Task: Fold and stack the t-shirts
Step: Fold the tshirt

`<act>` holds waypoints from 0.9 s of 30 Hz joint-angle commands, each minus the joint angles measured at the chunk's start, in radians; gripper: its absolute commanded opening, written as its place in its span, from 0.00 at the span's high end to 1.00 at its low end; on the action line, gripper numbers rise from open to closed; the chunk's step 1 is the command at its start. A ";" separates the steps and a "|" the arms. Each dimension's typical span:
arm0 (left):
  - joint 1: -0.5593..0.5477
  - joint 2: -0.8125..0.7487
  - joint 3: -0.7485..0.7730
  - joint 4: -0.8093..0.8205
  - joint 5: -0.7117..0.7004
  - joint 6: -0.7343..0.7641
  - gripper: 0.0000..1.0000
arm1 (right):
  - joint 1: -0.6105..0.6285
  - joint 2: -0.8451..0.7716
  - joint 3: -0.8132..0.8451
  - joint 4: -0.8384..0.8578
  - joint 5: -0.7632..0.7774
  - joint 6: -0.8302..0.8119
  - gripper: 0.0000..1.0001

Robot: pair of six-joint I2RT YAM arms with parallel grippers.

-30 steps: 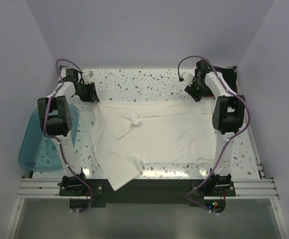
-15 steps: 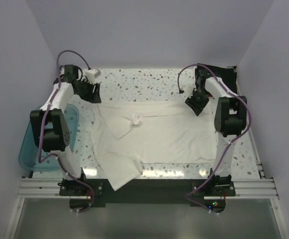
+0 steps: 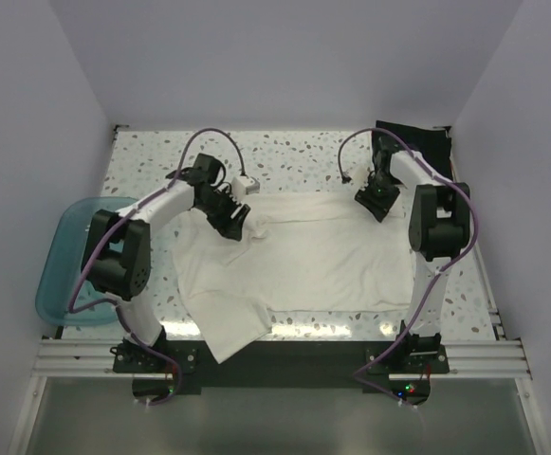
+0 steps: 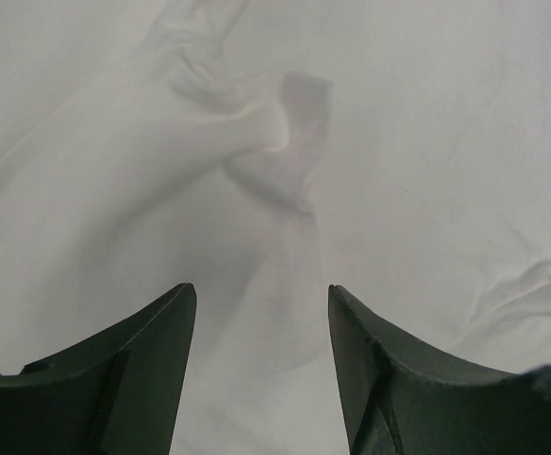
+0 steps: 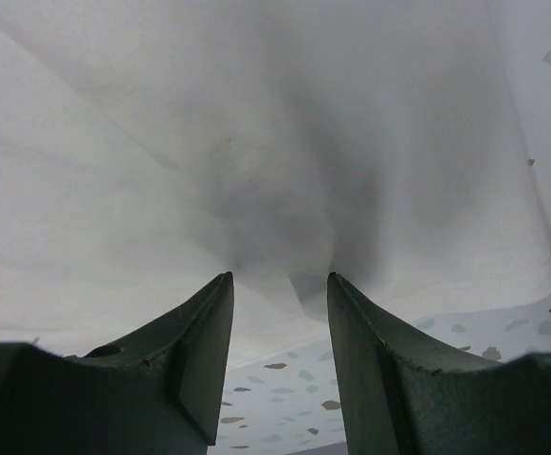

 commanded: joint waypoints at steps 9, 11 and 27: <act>-0.176 0.018 0.076 0.132 -0.054 -0.004 0.34 | -0.016 -0.048 0.017 0.015 0.058 -0.078 0.53; -0.196 0.029 0.080 0.143 -0.062 -0.005 0.34 | -0.015 -0.043 0.022 0.018 0.062 -0.086 0.53; -0.220 0.112 0.091 0.226 -0.223 -0.063 0.56 | -0.033 -0.057 -0.012 0.054 0.116 -0.166 0.55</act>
